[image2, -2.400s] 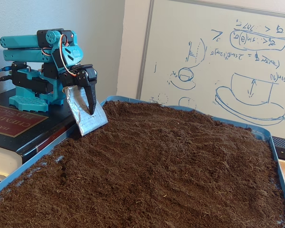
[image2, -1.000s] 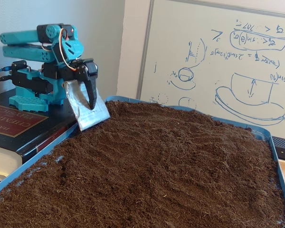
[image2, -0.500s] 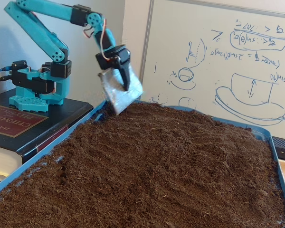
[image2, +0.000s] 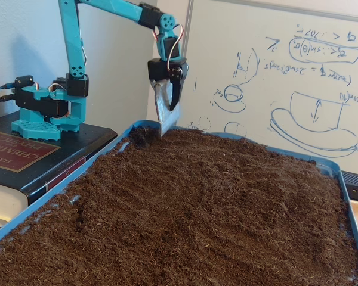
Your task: Build a berm.
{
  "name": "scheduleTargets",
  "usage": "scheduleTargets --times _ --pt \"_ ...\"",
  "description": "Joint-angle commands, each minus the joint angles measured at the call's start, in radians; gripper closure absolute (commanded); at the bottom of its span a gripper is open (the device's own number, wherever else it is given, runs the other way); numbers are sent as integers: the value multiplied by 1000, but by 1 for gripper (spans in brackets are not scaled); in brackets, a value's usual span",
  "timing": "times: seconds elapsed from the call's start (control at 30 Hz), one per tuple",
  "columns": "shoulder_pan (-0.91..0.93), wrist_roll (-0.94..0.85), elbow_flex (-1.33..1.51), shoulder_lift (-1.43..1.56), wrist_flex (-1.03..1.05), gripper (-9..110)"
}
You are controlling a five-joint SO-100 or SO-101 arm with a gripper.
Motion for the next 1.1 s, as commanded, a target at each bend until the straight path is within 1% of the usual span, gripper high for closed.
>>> scheduleTargets --times 0.0,0.13,0.2,0.33,0.47,0.7,0.87,1.07 --pt "-15 -38 -229 8 238 101" --pt "-28 -153 -253 -23 433 101" --pt "-32 -189 -225 -48 433 101" --pt "-29 -204 -167 -64 308 101" --pt "-32 -199 -31 -51 143 101" --pt "-28 -213 302 181 -110 101" --pt "20 -218 479 298 -225 101" --pt "31 -216 611 376 -290 101"
